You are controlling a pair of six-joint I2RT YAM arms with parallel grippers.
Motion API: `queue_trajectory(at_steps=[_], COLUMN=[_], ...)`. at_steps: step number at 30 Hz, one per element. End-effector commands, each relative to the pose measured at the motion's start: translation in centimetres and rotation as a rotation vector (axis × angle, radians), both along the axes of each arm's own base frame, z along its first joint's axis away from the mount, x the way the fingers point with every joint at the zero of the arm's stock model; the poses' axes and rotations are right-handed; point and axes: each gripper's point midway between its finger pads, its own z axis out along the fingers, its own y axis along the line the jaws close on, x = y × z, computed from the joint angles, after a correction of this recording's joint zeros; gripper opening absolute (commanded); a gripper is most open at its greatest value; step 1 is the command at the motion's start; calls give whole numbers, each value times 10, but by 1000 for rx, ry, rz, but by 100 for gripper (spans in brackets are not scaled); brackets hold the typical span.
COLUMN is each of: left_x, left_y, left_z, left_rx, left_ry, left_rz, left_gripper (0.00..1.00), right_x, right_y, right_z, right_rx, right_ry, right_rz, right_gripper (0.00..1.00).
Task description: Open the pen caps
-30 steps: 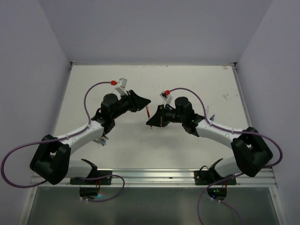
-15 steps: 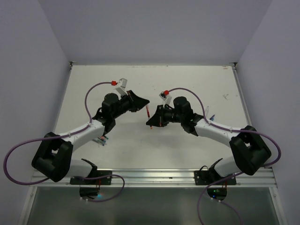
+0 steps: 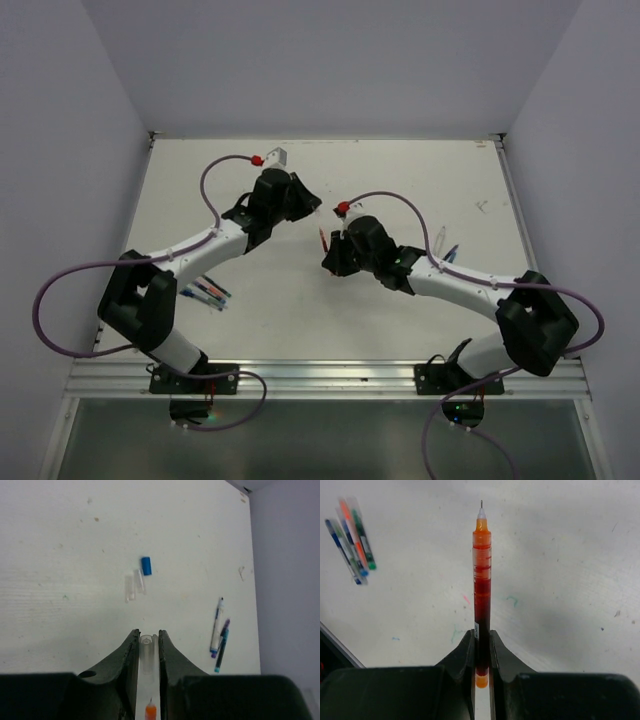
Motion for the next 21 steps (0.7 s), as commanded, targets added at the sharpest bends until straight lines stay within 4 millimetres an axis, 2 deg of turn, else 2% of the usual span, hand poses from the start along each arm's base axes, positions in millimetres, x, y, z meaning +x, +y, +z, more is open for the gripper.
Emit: queue_trajectory(at_steps=[1, 5, 7, 8, 10, 11, 12, 13, 14, 15, 17, 18, 21], left_x=[51, 62, 68, 67, 70, 66, 69, 68, 63, 62, 57, 58, 59], left_y=[28, 28, 24, 16, 3, -10, -16, -21, -30, -31, -36, -37, -42], left_z=[23, 23, 26, 24, 18, 12, 0, -7, -13, -26, -37, -47, -67], left_rx=[50, 77, 88, 93, 118, 111, 137, 145, 140, 159, 165, 171, 191], left_ry=[-80, -86, -108, -108, -128, -113, -96, -91, -79, -63, -56, -41, -18], left_rz=[215, 232, 212, 163, 84, 4, -35, -63, -117, -128, -159, -167, -196], left_gripper=[0, 0, 0, 0, 0, 0, 0, 0, 0, 0, 0, 0, 0], right_x=[-21, -26, -26, -26, -16, -15, -12, -1, 0, 12, 14, 20, 17], right_y=[-22, -34, -40, -51, -66, -84, -93, -111, -126, -150, -182, -207, -253], right_z=[-24, -27, -22, -23, -4, -4, -1, 9, 8, 10, 15, 18, 18], right_rx=[-158, -192, -190, -221, -224, -279, -294, -282, -298, -286, -287, -288, -303], right_ry=[26, 30, 19, 20, -26, -19, -11, -2, 24, 46, 57, 67, 111], right_rz=[-6, -25, -49, -93, -182, -235, -268, -341, -377, -459, -551, -634, -771], right_gripper=[0, 0, 0, 0, 0, 0, 0, 0, 0, 0, 0, 0, 0])
